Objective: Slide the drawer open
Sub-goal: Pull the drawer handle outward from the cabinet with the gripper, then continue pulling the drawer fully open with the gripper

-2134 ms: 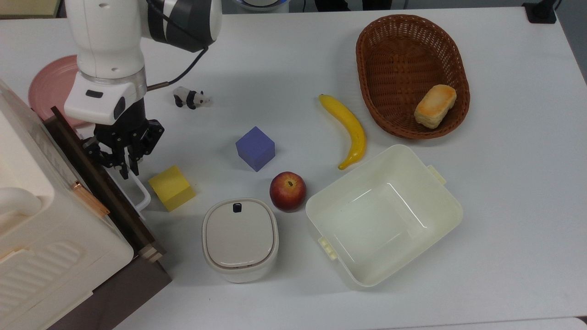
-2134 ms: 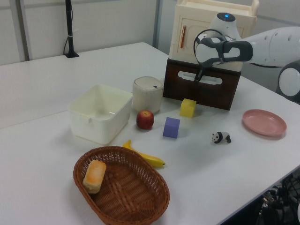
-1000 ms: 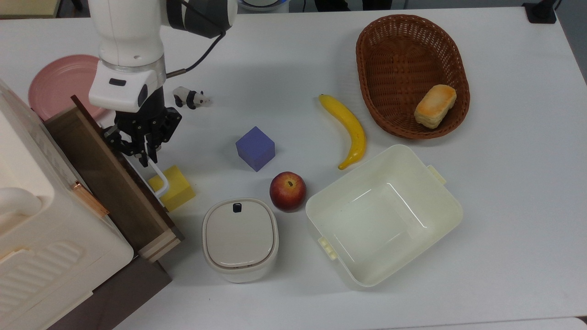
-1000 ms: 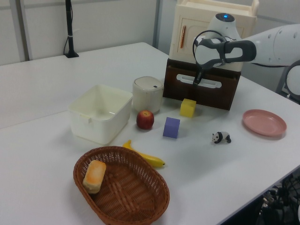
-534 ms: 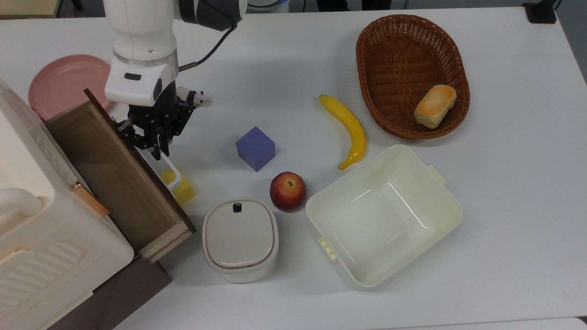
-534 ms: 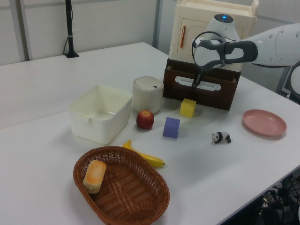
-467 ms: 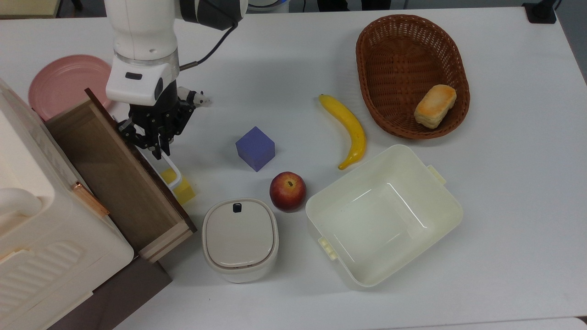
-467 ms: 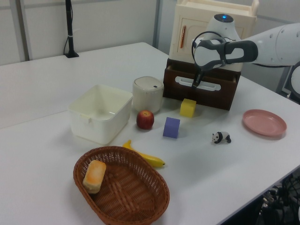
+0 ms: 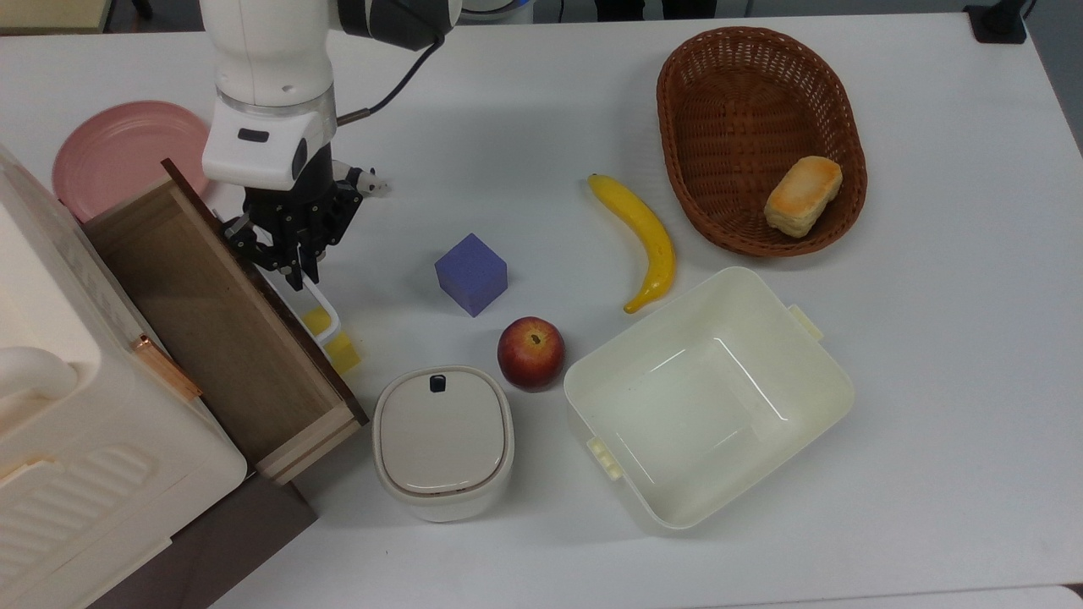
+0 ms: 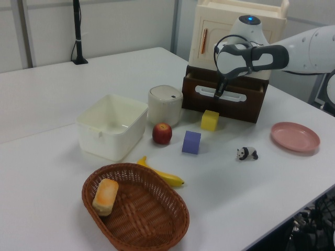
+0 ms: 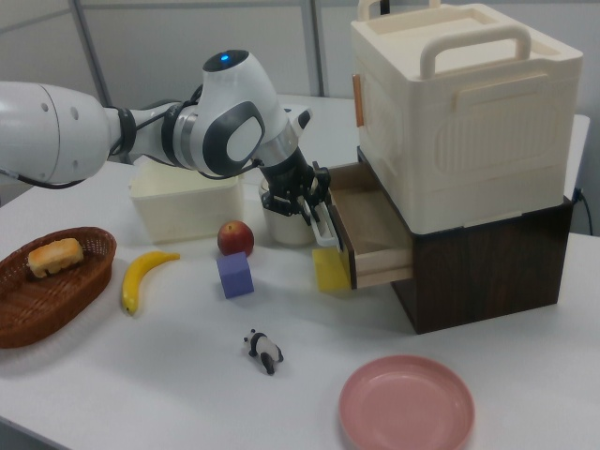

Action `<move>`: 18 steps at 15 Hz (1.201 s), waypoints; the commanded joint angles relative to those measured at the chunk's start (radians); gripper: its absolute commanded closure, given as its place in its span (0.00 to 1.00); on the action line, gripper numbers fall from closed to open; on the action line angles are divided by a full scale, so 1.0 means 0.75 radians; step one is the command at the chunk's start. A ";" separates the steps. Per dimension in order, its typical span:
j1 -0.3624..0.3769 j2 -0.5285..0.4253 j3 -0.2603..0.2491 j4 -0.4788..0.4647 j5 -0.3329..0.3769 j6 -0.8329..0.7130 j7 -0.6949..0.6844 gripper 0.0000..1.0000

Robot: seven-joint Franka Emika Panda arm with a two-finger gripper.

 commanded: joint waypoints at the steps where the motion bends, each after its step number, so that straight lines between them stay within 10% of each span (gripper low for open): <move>1: 0.033 -0.081 0.011 -0.062 -0.005 -0.052 0.041 0.90; 18: 0.045 -0.108 0.019 -0.064 0.003 -0.152 0.037 0.90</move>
